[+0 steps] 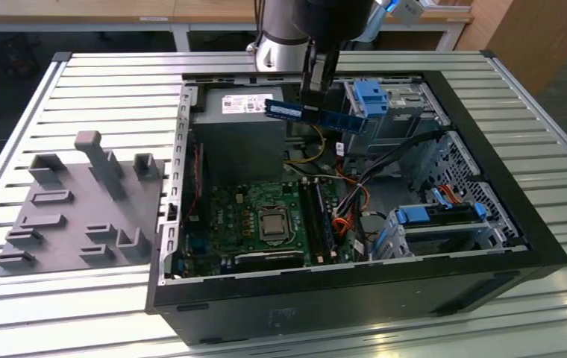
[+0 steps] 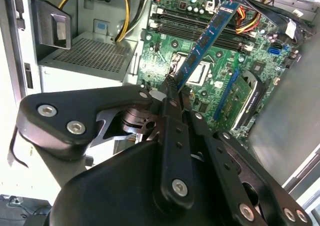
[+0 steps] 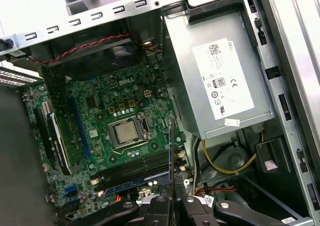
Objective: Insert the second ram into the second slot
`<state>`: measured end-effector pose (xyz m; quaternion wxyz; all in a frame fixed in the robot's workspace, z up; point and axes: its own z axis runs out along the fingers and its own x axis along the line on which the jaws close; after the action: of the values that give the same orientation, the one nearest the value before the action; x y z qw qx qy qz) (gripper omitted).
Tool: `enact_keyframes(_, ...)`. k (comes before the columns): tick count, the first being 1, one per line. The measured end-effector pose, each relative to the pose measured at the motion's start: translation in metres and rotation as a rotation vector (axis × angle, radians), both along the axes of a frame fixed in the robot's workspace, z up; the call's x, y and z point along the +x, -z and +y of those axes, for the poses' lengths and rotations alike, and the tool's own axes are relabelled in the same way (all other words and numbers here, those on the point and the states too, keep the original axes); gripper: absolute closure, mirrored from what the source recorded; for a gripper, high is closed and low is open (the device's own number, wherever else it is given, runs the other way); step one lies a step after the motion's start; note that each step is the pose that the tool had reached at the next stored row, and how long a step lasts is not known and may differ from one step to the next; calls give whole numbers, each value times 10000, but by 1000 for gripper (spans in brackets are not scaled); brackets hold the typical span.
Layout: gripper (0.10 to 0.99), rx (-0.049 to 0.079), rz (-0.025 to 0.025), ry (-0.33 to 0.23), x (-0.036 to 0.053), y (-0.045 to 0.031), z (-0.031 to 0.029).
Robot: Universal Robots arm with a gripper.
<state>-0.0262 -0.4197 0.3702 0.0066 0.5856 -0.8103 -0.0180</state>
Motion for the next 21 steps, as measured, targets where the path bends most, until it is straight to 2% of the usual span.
enact_keyframes(10, 949, 1, 0, 25, 0, 1, -72)
enact_keyframes(21, 949, 1, -1, 201, 0, 1, -74)
